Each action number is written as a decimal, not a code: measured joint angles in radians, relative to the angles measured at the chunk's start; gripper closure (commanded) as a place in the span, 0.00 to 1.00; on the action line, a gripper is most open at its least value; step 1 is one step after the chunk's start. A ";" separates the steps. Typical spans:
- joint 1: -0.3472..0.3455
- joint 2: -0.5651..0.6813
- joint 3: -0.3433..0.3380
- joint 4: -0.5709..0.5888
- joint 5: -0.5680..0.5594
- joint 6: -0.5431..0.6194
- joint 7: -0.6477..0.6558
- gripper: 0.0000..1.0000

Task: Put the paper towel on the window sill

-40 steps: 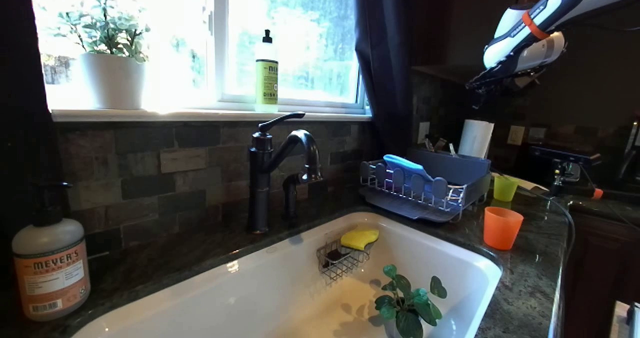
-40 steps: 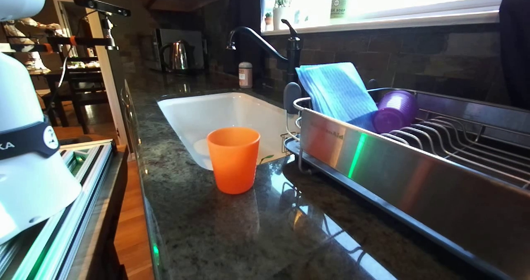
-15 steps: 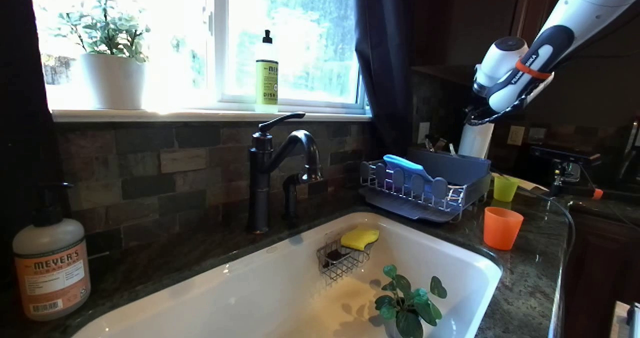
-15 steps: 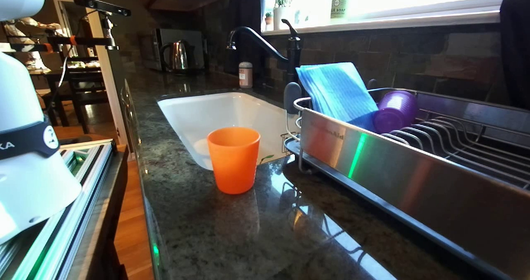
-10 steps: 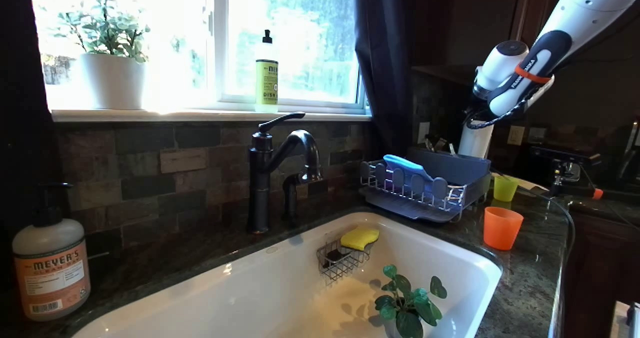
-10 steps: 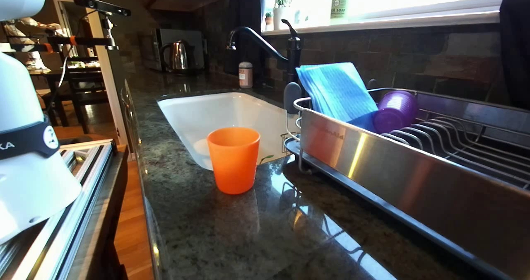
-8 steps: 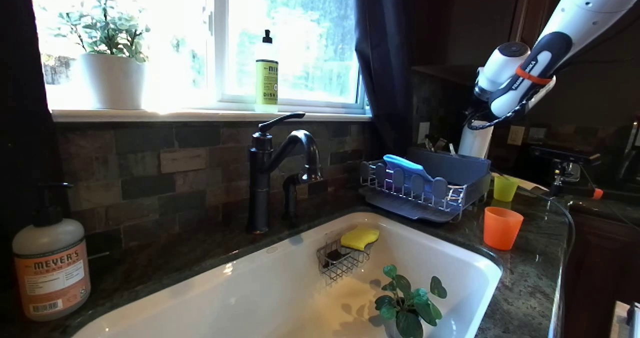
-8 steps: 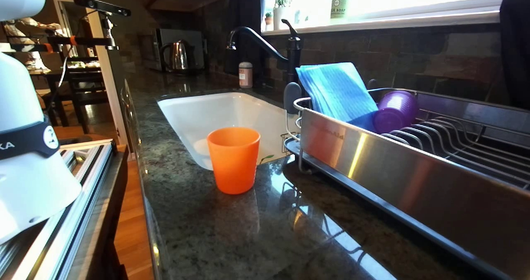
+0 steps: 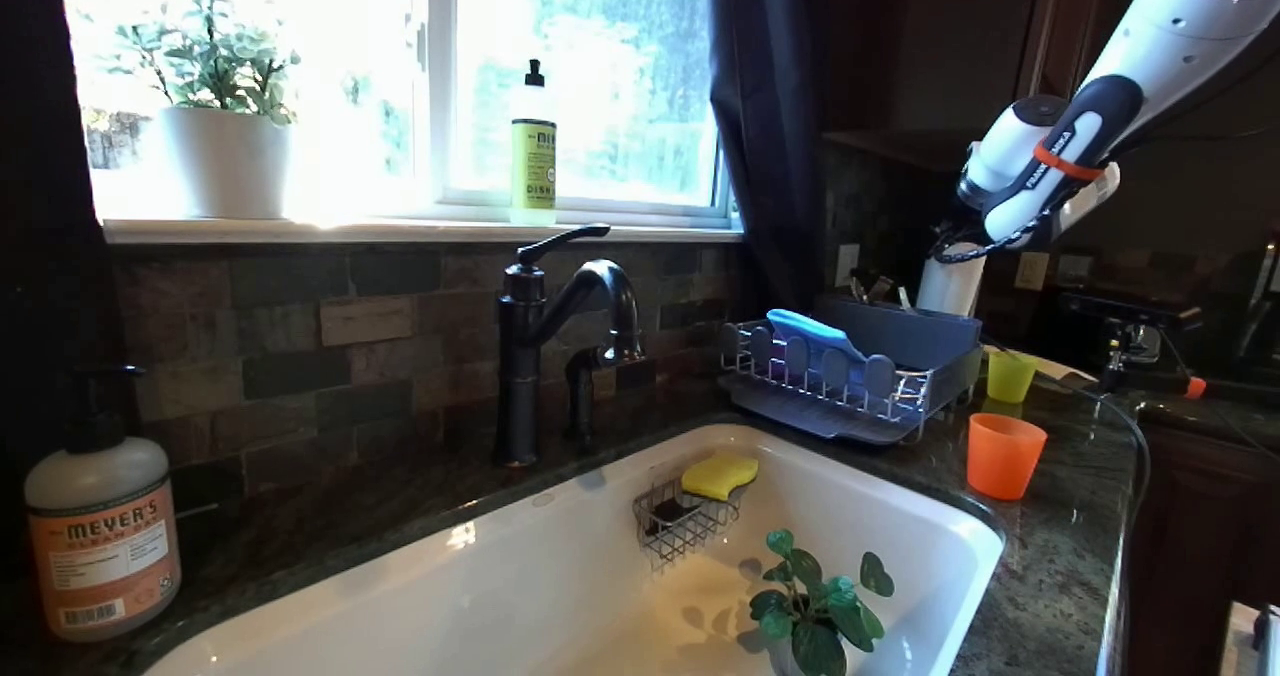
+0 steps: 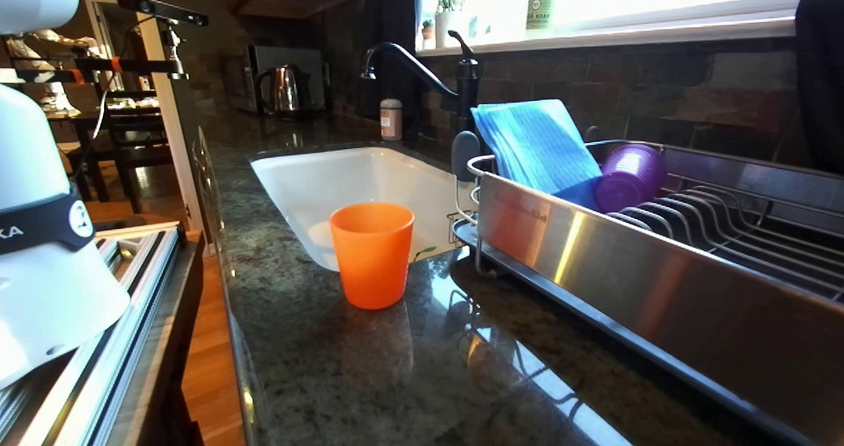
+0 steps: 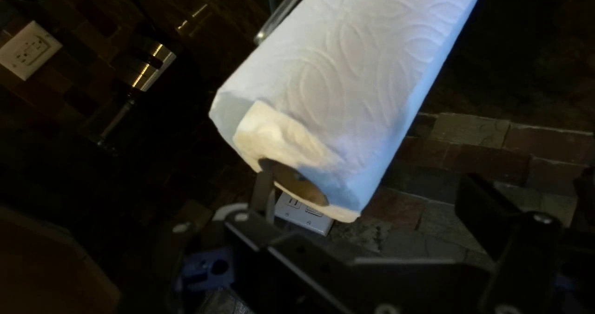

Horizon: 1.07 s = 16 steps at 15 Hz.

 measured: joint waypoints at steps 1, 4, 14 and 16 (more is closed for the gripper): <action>-0.018 0.001 0.022 -0.006 0.039 0.014 -0.024 0.00; -0.085 0.003 0.111 -0.016 0.105 0.044 -0.080 0.00; -0.376 0.002 0.395 -0.002 0.105 0.055 -0.102 0.00; -0.418 0.002 0.431 0.002 0.104 0.055 -0.110 0.00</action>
